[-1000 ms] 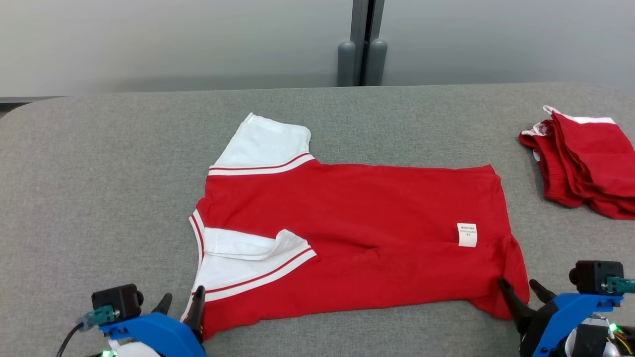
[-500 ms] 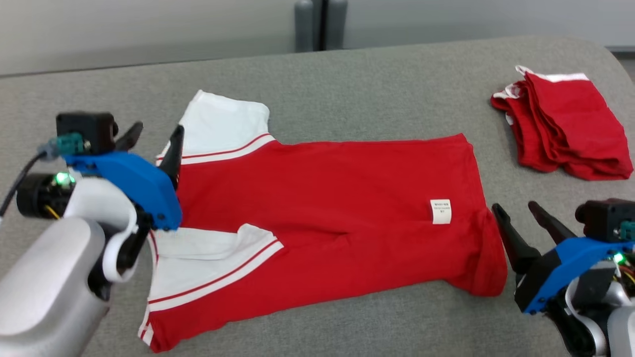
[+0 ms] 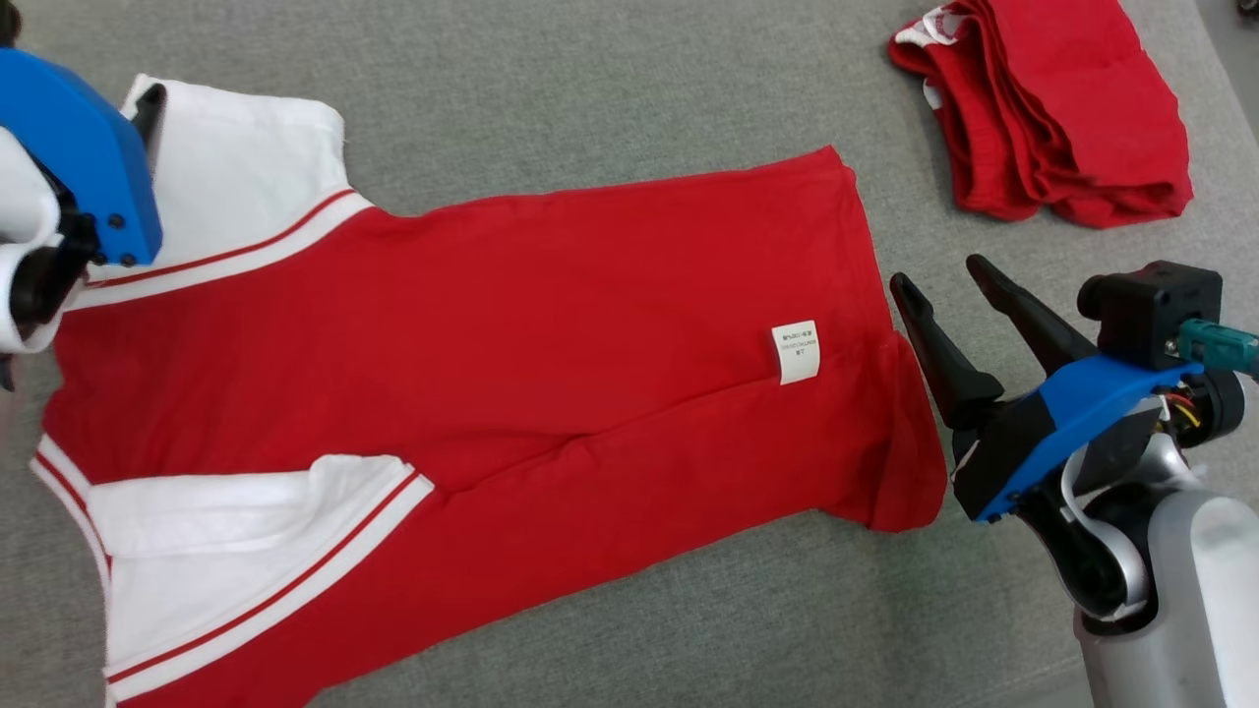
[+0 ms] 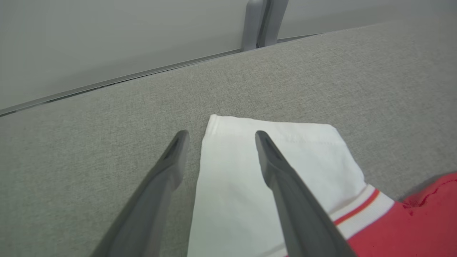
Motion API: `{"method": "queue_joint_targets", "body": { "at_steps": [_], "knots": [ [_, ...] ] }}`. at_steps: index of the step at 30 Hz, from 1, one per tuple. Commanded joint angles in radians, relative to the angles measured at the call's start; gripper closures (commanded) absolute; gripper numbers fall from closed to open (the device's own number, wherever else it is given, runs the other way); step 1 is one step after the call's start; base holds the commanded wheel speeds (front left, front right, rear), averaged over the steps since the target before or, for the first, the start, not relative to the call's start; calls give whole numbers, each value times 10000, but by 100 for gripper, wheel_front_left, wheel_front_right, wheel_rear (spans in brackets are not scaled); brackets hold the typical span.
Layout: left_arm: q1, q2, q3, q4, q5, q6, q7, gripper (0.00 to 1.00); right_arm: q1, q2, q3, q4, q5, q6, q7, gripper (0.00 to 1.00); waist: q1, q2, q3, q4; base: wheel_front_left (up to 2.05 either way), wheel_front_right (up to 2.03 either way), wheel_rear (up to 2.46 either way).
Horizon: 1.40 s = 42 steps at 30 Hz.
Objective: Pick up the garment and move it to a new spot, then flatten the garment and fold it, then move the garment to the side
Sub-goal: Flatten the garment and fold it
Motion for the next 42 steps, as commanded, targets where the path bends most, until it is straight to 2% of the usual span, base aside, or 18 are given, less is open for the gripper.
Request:
{"method": "queue_joint_targets", "body": {
  "at_steps": [1, 7, 11, 16, 24, 25, 26, 27, 32, 42],
  "knots": [
    [-241, 157, 26, 159, 28, -19, 198, 0, -276, -76, 107, 74, 105, 5, -126, 0, -3, -2, 185, -146, 0, 0, 0],
    [-290, 556, 188, 327, -195, 151, 840, 0, -646, -162, 341, 403, 277, 5, -456, 0, -3, -2, 612, -501, 0, 0, 0],
    [-129, 729, 261, 248, -152, 380, 790, 0, -841, -216, 349, 632, 303, 5, -616, 0, -3, -2, 695, -576, 0, 0, 0],
    [111, 640, 325, -37, -646, 240, 1094, 0, -1065, -274, 418, 734, 353, 5, -700, 0, -3, -2, 778, -612, 0, 0, 0],
    [217, 614, 243, -334, -811, 165, 1293, 0, -1453, -378, 644, 914, 380, 5, -809, 0, -3, -2, 911, -648, 0, 0, 0],
    [213, 603, 240, -374, -788, 181, 1239, 41, -1487, -395, 697, 947, 380, 5, -805, 0, -3, -2, 925, -645, 0, 0, 0],
    [211, 587, 233, -413, -765, 194, 1204, 66, -1526, -400, 733, 1003, 385, 5, -819, 0, -3, -2, 934, -636, 0, 0, 0],
    [200, 577, 237, -446, -731, 212, 1114, 100, -1568, -426, 815, 1062, 395, 5, -787, 0, -3, -2, 941, -623, 0, 0, 0],
    [8, 473, 272, -553, -527, 284, 617, 100, -2086, -702, 1129, 1533, 413, 5, -598, 0, -3, -2, 921, -459, 0, 0, 0],
    [-227, -93, 94, -863, -383, -70, -199, 100, -3479, -1739, 1514, 2814, 417, 5, 182, 0, -3, -2, 593, 341, 0, 0, 0]
  ]
}}
